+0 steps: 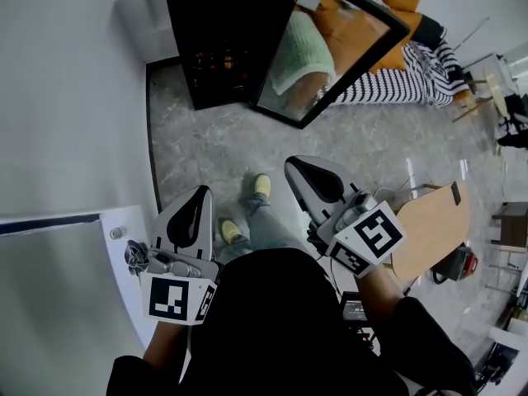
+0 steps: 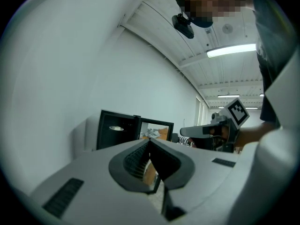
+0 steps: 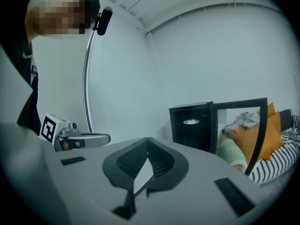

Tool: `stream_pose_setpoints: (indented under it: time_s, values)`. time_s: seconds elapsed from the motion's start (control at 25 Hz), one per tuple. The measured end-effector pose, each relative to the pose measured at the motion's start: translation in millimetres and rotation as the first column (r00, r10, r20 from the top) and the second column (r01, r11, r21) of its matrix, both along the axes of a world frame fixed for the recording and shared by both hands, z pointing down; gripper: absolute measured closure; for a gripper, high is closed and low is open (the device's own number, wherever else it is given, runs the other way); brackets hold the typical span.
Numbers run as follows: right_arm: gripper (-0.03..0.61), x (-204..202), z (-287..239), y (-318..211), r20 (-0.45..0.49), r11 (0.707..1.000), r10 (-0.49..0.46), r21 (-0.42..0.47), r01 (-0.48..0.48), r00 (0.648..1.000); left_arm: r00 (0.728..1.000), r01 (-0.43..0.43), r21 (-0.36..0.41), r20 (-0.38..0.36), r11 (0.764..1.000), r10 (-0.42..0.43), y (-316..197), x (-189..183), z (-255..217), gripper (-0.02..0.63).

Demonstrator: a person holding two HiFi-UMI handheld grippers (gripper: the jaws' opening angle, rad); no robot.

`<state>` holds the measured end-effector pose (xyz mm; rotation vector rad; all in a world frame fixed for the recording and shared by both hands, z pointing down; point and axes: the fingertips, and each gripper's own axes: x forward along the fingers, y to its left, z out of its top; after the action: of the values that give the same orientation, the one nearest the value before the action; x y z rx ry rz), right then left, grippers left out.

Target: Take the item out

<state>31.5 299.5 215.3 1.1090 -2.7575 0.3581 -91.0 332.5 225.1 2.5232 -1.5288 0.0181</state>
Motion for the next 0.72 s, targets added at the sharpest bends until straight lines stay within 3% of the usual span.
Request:
stream_pose_setpoints:
  time_s: [0.32,0.72]
  values:
    - [0.577,-2.9,3.9,-36.2,0.022,1.000,-0.011,0.012,0.011,1.000,0.999,0.007,0.027,0.032,1.000,-0.008,-31.5,0.3,-3.5,0.604]
    - [0.577,13.0,8.0,-150.8,0.046,1.000,0.017,0.014,-0.018,0.999,0.998,0.007,0.006,0.070,1.000,-0.008,-135.2,7.6,-1.2,0.604]
